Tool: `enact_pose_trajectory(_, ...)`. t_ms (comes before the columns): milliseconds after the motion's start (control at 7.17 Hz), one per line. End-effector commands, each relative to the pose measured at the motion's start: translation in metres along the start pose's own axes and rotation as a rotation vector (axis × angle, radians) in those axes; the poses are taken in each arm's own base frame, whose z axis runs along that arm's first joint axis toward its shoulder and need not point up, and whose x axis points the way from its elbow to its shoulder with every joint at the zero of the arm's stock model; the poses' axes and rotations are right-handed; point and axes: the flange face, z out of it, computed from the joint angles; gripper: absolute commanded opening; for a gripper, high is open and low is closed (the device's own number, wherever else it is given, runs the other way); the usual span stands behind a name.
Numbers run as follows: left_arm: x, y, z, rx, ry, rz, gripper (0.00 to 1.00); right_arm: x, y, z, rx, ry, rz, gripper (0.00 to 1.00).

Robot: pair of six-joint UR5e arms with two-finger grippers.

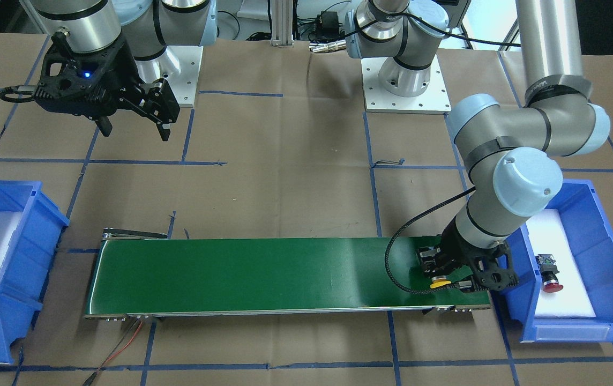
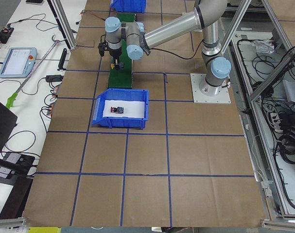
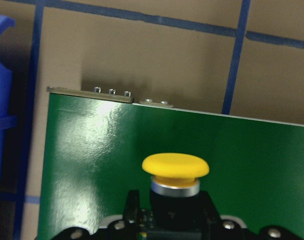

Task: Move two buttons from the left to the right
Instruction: 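Lift the yellow button and carry it onto the green conveyor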

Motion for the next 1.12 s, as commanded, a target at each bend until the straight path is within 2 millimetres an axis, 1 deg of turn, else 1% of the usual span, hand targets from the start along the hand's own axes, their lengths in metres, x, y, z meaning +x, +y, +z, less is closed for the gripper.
enact_pose_trajectory(0,0.002,0.013,0.032,0.022,0.0,0.032,0.17,0.0,0.0,0.002,-0.006,0.001,0.002,1.0)
enact_pose_trajectory(140,0.002,0.014,0.024,0.036,0.0,0.032,0.21,0.0,0.0,0.002,-0.006,0.001,0.0,1.0)
enact_pose_trajectory(279,0.002,0.014,0.02,0.042,-0.001,0.031,0.47,0.0,0.0,0.002,-0.006,0.001,-0.001,1.0)
enact_pose_trajectory(419,0.002,0.012,0.015,0.056,-0.003,0.031,0.99,0.0,0.0,0.002,-0.006,0.001,-0.001,1.0)
enact_pose_trajectory(558,0.001,0.007,0.003,0.077,-0.003,0.03,1.0,0.0,0.0,0.002,-0.004,0.001,-0.001,1.0)
enact_pose_trajectory(698,0.0,0.007,-0.007,0.089,-0.003,0.029,1.0,0.0,0.0,0.002,-0.004,0.001,-0.001,1.0)
enact_pose_trajectory(837,-0.005,0.007,-0.029,0.108,-0.003,0.022,1.0,0.0,0.0,0.002,-0.004,0.001,0.0,1.0)
enact_pose_trajectory(977,-0.005,0.005,-0.062,0.082,-0.003,0.02,1.0,0.0,0.0,0.002,-0.004,0.001,0.0,1.0)
